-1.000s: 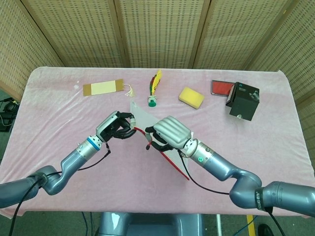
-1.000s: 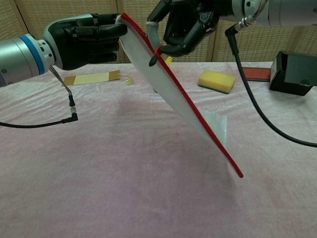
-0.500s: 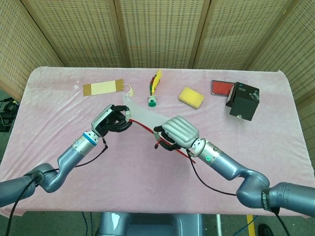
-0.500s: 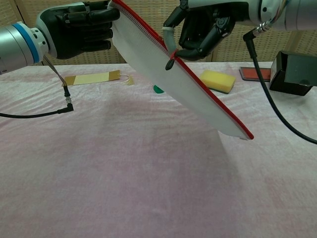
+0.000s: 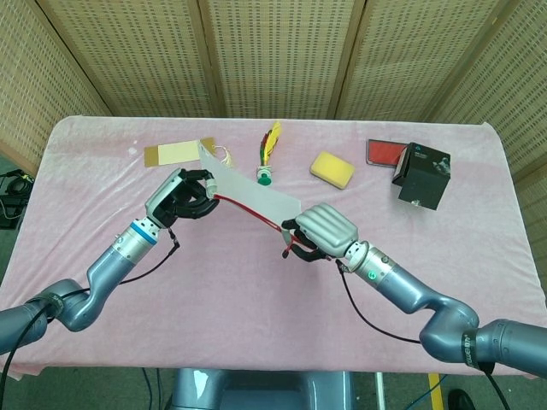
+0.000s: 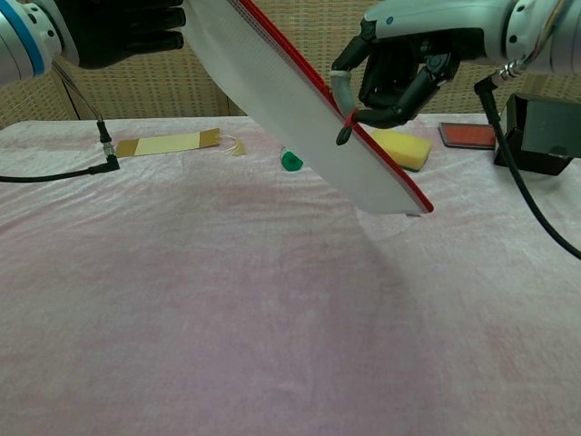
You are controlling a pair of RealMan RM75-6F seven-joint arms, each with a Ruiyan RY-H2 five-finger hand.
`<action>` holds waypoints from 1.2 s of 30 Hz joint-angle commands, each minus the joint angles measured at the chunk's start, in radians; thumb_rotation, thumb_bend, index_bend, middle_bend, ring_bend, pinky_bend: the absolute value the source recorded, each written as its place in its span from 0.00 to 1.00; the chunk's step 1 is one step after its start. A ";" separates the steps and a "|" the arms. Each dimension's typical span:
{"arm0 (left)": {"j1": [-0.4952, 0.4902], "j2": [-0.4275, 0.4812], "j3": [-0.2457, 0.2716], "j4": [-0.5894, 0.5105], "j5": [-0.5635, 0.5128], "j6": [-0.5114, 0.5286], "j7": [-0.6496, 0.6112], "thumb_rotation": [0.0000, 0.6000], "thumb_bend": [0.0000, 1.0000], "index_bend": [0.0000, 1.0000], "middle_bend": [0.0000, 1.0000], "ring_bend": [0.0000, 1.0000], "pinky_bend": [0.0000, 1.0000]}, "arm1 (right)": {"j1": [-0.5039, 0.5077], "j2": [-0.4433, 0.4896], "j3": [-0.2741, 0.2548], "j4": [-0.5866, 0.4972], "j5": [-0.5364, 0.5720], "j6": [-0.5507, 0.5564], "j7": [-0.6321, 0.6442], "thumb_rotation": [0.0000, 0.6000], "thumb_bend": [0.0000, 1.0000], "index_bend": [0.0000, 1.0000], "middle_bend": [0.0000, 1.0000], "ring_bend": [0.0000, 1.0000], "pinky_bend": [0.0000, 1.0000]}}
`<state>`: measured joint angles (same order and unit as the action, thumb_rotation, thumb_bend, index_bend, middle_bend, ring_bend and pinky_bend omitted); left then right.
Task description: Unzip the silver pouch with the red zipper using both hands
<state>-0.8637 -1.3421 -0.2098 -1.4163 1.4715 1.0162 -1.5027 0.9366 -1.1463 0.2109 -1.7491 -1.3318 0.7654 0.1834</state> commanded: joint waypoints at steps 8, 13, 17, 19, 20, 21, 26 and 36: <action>-0.004 0.088 -0.061 -0.078 -0.056 -0.033 0.071 1.00 0.84 0.91 1.00 0.93 1.00 | -0.014 -0.016 -0.019 0.032 -0.010 -0.003 0.008 1.00 0.67 0.79 0.95 0.94 1.00; -0.009 0.120 -0.093 -0.111 -0.090 -0.058 0.109 1.00 0.84 0.91 1.00 0.93 1.00 | -0.020 -0.029 -0.028 0.059 -0.006 -0.010 0.010 1.00 0.67 0.79 0.95 0.94 1.00; -0.008 0.138 -0.112 -0.127 -0.107 -0.067 0.131 1.00 0.84 0.91 1.00 0.93 1.00 | -0.027 -0.030 -0.035 0.071 -0.011 -0.012 0.019 1.00 0.67 0.79 0.95 0.94 1.00; -0.007 0.146 -0.119 -0.132 -0.114 -0.070 0.138 1.00 0.84 0.91 1.00 0.93 1.00 | -0.030 -0.029 -0.039 0.075 -0.015 -0.014 0.024 1.00 0.67 0.79 0.95 0.94 1.00; -0.006 0.150 -0.123 -0.135 -0.118 -0.073 0.141 1.00 0.84 0.91 1.00 0.93 1.00 | -0.032 -0.028 -0.041 0.078 -0.017 -0.015 0.028 1.00 0.67 0.79 0.95 0.94 1.00; -0.006 0.155 -0.127 -0.137 -0.121 -0.076 0.143 1.00 0.84 0.91 1.00 0.93 1.00 | -0.035 -0.027 -0.043 0.081 -0.019 -0.015 0.032 1.00 0.67 0.79 0.95 0.94 1.00; 0.004 0.176 -0.150 -0.142 -0.141 -0.079 0.151 1.00 0.84 0.91 1.00 0.93 1.00 | -0.051 -0.019 -0.058 0.086 -0.048 -0.005 0.053 1.00 0.67 0.79 0.95 0.94 1.00; 0.034 0.193 -0.170 -0.131 -0.150 -0.080 0.130 1.00 0.85 0.91 1.00 0.93 1.00 | -0.071 -0.019 -0.071 0.104 -0.079 0.006 0.095 1.00 0.67 0.79 0.95 0.94 1.00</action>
<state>-0.8305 -1.1494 -0.3790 -1.5482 1.3210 0.9369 -1.3722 0.8665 -1.1654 0.1398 -1.6458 -1.4099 0.7711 0.2777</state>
